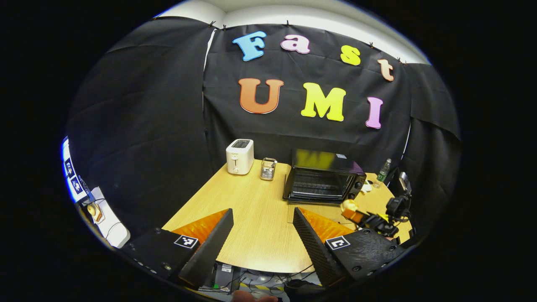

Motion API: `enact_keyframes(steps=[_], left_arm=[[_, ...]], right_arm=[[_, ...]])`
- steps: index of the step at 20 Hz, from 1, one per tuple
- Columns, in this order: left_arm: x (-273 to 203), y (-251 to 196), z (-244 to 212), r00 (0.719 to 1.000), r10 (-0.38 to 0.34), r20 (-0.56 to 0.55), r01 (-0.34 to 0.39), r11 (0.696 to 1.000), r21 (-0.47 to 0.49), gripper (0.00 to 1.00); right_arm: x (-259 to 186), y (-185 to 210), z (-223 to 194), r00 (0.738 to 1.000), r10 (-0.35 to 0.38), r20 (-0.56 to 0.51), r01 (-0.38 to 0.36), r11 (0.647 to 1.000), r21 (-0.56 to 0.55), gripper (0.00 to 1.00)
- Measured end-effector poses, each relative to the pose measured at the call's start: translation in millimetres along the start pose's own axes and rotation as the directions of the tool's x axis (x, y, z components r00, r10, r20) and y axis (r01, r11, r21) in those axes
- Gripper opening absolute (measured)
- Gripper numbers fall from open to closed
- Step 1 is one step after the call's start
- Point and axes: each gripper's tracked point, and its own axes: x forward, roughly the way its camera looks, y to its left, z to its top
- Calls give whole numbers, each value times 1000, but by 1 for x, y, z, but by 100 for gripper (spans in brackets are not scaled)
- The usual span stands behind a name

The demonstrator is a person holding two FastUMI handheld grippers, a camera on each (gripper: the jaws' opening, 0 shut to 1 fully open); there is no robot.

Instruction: Open the electric oven with the left hand, put the food in, and close the electric oven.

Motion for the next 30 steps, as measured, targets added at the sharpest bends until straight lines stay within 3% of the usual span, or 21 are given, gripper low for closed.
enact_keyframes(steps=[5,11,20,23,27,29,30], left_arm=[[-2,21,-6,999,25,-31,-25,1000,9,95],[-2,47,-17,995,72,-72,-70,997,35,95],[6,63,-15,987,124,-98,-121,992,42,95],[5,68,-15,986,135,-93,-132,990,39,95],[3,70,-14,987,134,-84,-134,991,14,95],[-1,66,-13,989,129,-77,-130,992,1,95],[-1,65,-13,989,126,-74,-127,992,-4,95]], right_arm=[[69,38,16,998,5,68,-13,992,125,53],[141,48,37,990,-32,139,1,975,223,53],[196,52,42,979,-73,189,44,987,156,58],[200,55,48,976,-65,206,41,992,117,64],[195,62,49,980,-56,192,49,998,40,97],[190,64,46,983,-47,180,42,999,32,96],[185,63,45,983,-48,177,43,999,33,100]])
